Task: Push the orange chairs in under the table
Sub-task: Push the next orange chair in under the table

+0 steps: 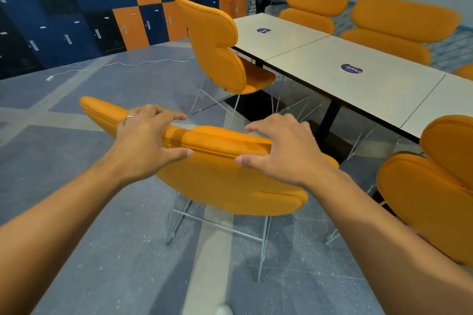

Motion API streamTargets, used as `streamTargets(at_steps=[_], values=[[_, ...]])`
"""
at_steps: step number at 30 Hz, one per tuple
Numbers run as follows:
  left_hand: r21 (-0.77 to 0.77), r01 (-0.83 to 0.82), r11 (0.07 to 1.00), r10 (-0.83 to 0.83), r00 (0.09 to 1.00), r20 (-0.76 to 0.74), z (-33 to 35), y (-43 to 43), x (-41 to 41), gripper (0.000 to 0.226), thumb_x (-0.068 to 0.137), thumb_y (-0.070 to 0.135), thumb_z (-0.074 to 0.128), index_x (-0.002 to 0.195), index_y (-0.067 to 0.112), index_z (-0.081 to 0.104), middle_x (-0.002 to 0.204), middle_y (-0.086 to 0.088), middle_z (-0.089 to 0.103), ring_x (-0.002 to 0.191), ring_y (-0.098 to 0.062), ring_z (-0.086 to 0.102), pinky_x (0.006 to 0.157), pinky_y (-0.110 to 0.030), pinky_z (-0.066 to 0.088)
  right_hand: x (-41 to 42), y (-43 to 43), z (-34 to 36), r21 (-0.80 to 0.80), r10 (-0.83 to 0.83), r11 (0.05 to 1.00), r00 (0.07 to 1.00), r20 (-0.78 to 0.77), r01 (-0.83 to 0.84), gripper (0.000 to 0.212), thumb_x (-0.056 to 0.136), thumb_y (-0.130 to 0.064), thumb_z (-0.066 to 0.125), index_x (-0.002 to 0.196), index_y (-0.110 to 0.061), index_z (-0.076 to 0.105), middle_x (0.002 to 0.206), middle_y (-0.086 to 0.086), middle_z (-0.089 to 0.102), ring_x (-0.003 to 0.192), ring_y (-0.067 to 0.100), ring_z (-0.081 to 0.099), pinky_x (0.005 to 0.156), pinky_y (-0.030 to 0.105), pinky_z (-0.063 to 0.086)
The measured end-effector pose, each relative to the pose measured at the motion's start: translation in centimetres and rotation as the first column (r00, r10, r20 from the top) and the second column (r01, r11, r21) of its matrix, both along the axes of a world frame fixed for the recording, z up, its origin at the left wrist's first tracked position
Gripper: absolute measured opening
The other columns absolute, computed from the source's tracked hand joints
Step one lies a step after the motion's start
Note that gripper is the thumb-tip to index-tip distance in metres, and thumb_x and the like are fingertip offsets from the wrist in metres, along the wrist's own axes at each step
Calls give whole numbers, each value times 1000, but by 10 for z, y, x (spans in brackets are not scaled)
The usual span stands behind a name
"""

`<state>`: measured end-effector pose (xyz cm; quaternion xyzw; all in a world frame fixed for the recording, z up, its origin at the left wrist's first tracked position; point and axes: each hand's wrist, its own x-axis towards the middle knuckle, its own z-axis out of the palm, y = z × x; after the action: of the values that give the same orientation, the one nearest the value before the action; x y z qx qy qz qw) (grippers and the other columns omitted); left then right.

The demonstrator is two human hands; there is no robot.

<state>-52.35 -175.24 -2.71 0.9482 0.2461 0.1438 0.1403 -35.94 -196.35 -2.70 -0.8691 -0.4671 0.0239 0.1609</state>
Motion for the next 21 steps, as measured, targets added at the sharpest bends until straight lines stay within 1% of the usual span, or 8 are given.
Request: streamTargets(at_steps=[3,5,7,9,12,14,16,21], values=[[51,19,999,-11,990,-142,-6,33,16,81,63,70,71,135,43,45,136,1,48,132,-28,35,106,-56,25,12,23,-4,-247,3,969,995,-98,-27,83,71,-81,63,142,-42,46,142,-5,52,129,24,47,103,48,38],[23,42,999,-36,977,-209,-13,49,24,87,56,81,64,133,44,47,137,3,50,133,-26,37,108,-57,21,17,31,-5,-368,-30,930,991,-130,-20,83,71,-82,63,142,-42,46,140,-5,54,124,24,51,93,42,44],[14,77,997,-71,966,-248,-23,59,28,93,48,94,46,127,45,52,130,6,56,128,-23,42,110,-57,17,19,35,-6,-450,-59,893,991,-124,-3,86,71,-84,60,144,-41,44,139,-4,54,125,25,49,89,39,42],[70,129,989,-108,962,-253,-32,68,32,94,48,100,34,120,44,56,119,10,61,121,-22,48,110,-56,18,21,39,-5,-492,-92,870,987,-130,16,91,70,-86,59,147,-40,42,141,-3,51,128,25,46,88,39,39],[159,186,970,-152,967,-203,-39,75,31,93,48,101,33,114,42,60,110,13,65,109,-20,54,102,-51,26,19,41,-5,-513,-137,856,985,-101,66,99,66,-91,57,148,-37,42,140,-2,52,127,26,47,90,40,41],[186,222,957,-188,965,-183,-43,77,30,94,47,100,36,115,40,61,109,13,65,106,-20,54,99,-49,26,14,41,-9,-489,-178,862,983,-40,136,103,58,-97,52,140,-37,50,126,-4,60,114,25,55,85,40,45],[199,244,949,-212,963,-169,-44,78,28,94,46,98,37,115,39,61,108,12,66,104,-20,54,97,-47,26,8,41,-14,-431,-221,876,975,37,215,103,49,-104,46,125,-37,62,102,-6,64,96,22,59,74,36,46],[218,277,936,-254,959,-128,-49,81,18,92,47,95,40,112,35,63,107,9,67,103,-24,55,95,-50,29,-13,40,-16,-357,-342,865,935,96,353,110,39,-106,45,123,-40,66,89,-8,66,91,20,62,70,34,48]])
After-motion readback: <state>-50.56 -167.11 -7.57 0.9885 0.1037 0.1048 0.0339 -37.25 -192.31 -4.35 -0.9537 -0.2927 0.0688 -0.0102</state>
